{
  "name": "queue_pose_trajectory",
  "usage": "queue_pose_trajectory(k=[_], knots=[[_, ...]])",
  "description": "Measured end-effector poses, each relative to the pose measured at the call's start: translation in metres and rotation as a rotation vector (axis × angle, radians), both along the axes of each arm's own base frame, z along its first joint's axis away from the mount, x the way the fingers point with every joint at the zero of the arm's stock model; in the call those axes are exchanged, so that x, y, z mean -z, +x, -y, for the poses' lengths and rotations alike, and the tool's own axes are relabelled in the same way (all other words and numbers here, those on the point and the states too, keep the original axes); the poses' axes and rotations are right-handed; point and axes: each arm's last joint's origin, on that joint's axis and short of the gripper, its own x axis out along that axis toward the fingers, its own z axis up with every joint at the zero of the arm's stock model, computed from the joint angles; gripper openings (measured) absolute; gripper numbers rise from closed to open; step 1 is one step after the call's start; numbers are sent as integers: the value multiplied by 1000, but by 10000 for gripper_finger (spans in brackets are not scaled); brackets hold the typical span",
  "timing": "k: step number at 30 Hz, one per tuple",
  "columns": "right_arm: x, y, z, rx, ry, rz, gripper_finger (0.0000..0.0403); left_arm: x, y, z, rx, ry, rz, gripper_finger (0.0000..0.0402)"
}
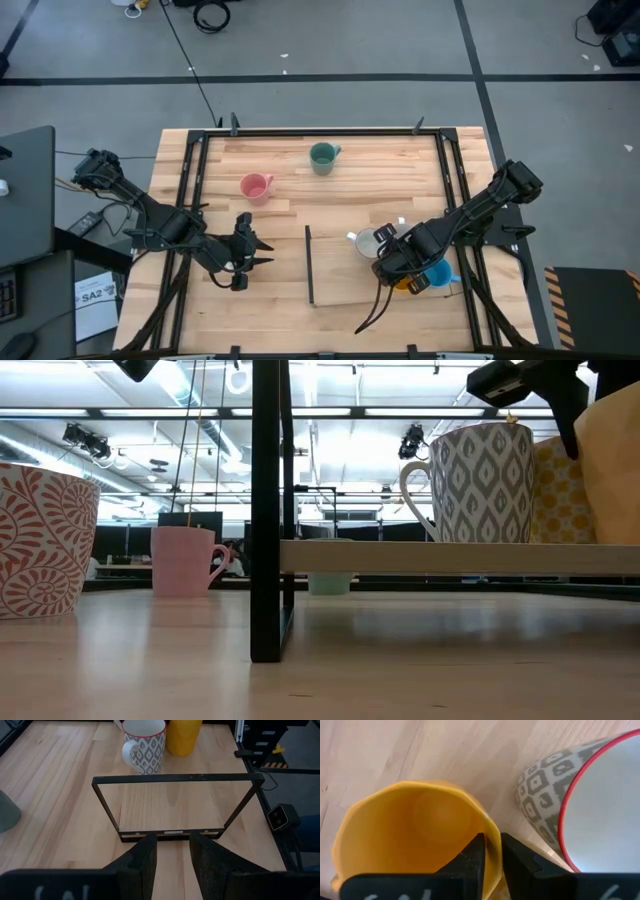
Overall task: Place coffee mugs
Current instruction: Put the yellow mug on the shelf, then put the green mug on the shelf
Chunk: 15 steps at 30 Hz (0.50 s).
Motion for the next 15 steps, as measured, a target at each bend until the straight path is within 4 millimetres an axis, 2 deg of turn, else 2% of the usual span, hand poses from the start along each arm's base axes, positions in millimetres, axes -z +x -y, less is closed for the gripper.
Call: queue_pose_trajectory(k=[8, 15], knots=[[0, 0, 0, 0, 2, 1, 109, 0, 0, 0, 0, 0, 0, 123], [0, 0, 0, 0, 3, 1, 113, 0, 0, 0, 0, 0, 0, 123]])
